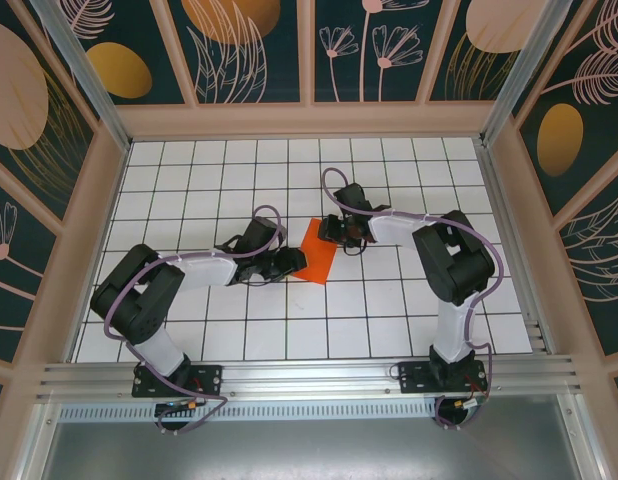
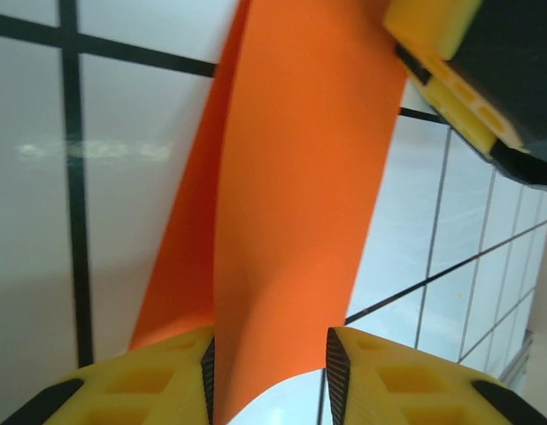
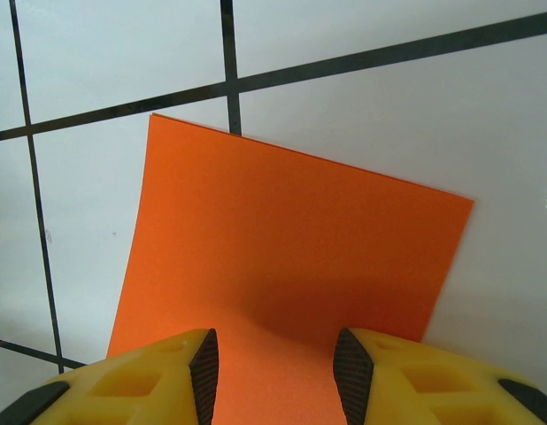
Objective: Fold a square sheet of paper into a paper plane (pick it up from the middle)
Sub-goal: Fold the triangle a second time at the center of the table.
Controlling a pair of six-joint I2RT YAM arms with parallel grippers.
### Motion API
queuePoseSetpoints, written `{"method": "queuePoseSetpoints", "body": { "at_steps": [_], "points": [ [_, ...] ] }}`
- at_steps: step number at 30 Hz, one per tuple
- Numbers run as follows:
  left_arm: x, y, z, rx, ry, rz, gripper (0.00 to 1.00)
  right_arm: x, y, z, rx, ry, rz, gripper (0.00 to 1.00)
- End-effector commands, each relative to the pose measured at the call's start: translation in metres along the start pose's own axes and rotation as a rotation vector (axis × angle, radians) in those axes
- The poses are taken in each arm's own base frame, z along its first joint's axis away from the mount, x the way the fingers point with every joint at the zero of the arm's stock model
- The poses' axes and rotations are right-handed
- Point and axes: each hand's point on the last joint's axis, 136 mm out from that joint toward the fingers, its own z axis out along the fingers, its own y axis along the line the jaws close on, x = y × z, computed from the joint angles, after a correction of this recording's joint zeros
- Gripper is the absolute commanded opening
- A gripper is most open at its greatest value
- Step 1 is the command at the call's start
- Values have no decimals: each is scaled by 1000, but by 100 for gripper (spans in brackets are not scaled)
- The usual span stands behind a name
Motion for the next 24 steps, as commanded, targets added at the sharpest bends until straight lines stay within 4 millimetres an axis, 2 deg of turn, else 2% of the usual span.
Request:
{"method": "queuePoseSetpoints", "body": {
  "at_steps": [1, 9, 13, 14, 16, 19, 24],
  "points": [
    [-1, -23, -5, 94, -1, 23, 37, 26, -29, 21, 77, 86, 39, 45],
    [-9, -54, -3, 220, 4, 46, 38, 26, -23, 19, 52, 92, 29, 44],
    [-11, -58, 1, 239, 9, 47, 38, 27, -20, 18, 36, 100, 30, 44],
    [-12, -61, 0, 249, 7, 47, 38, 21, -26, 16, 33, 91, 46, 44],
    [-13, -56, 9, 237, 15, 33, 40, 20, -25, 13, 6, 98, 55, 44],
    [-19, -57, 13, 228, -1, 33, 42, 16, -15, 2, -94, 94, 70, 43],
    [-22, -50, 24, 209, -1, 20, 46, 2, 13, -29, -324, 63, 41, 46]
  ]
}}
